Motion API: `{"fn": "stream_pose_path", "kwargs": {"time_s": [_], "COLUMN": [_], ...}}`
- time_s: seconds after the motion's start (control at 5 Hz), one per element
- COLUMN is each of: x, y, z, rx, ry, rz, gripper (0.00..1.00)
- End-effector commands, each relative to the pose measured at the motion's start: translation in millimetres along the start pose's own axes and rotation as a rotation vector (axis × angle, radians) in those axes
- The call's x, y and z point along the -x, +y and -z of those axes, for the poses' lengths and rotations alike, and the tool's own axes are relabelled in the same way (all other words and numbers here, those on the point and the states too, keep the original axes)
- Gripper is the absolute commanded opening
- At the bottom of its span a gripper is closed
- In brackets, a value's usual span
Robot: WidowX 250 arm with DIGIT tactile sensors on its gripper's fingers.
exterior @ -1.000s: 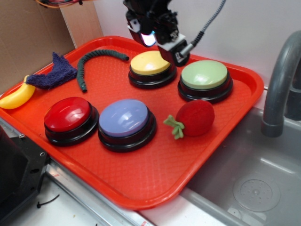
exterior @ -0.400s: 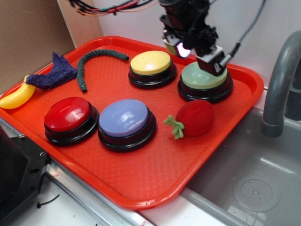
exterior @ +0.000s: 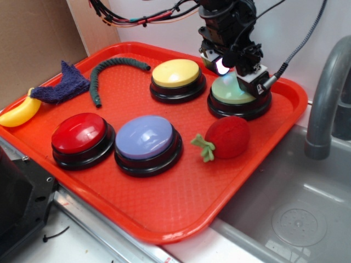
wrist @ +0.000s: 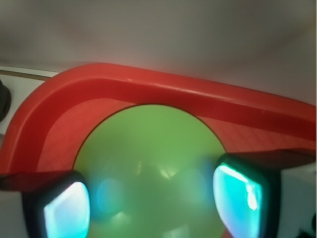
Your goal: Push the green button.
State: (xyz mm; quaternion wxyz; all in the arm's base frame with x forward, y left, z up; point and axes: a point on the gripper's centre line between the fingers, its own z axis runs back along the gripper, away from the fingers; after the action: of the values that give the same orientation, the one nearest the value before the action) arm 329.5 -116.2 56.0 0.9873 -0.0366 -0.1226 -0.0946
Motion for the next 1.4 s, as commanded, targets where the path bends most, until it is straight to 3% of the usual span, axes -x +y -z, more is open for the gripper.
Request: {"fn": "stream_pose_path", "kwargs": {"time_s": [0.0,0.4,0.6,1.0,1.2], "x": [-4.9,-2.2,-2.5,0.9,3.4], "y": [0.5,-3.6,-3.6,-3.9,-2.4], "z": [-21.4,-61.3,-65.9,-82.8,-90.1], "rx": [-0.012,-0.047,-0.035,-0.070,-0.070], "ry": [-0.021,-0.080,-0.068,-0.046,-0.064], "rz": [0.013,0.015,0.030,0.008,0.002], "gripper": [1.00,1.00,1.00,1.00,1.00]}}
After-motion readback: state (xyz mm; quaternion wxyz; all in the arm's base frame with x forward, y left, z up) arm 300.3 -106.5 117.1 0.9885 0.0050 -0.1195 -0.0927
